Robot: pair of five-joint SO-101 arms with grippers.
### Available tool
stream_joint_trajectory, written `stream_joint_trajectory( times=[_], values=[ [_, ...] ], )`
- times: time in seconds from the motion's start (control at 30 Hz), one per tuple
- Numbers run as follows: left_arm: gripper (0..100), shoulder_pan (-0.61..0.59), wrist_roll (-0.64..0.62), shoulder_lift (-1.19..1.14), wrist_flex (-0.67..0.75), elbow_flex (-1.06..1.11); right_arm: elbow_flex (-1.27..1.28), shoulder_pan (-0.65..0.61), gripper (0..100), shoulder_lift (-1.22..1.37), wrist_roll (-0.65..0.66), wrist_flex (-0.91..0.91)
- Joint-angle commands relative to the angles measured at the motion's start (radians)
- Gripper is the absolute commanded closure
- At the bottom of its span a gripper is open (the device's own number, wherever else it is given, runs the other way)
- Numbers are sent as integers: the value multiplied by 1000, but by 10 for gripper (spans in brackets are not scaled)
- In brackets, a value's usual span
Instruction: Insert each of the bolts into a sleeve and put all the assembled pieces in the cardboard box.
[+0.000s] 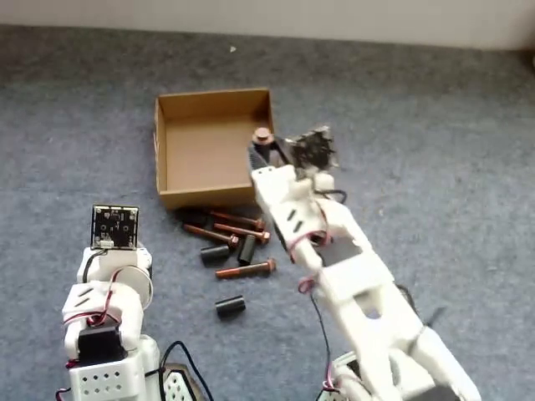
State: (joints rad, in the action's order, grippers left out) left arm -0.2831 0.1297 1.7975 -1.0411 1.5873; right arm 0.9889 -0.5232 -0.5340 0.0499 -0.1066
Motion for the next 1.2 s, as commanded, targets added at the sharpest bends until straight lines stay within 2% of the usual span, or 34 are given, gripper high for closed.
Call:
stream_joint_trajectory(
  times=[0.0,0.2,0.47,0.57,0.73,0.9,1.17],
  values=[
    [993,-12,12,-2,6,-4,-140,-35,994,148,6,-102],
    [993,-12,12,-2,6,-4,-251,-36,988,390,11,-77],
    [993,-13,12,-2,6,-7,-453,-33,985,541,6,209],
    [993,-13,12,-2,6,-7,-504,-36,926,541,-9,300],
    [993,-13,12,-2,6,-8,-608,-35,853,539,-132,473],
    [993,-13,12,-2,6,-7,-782,-38,853,538,-140,731],
    [993,-13,12,-2,6,-7,-1049,-81,853,538,-170,1259]
  ],
)
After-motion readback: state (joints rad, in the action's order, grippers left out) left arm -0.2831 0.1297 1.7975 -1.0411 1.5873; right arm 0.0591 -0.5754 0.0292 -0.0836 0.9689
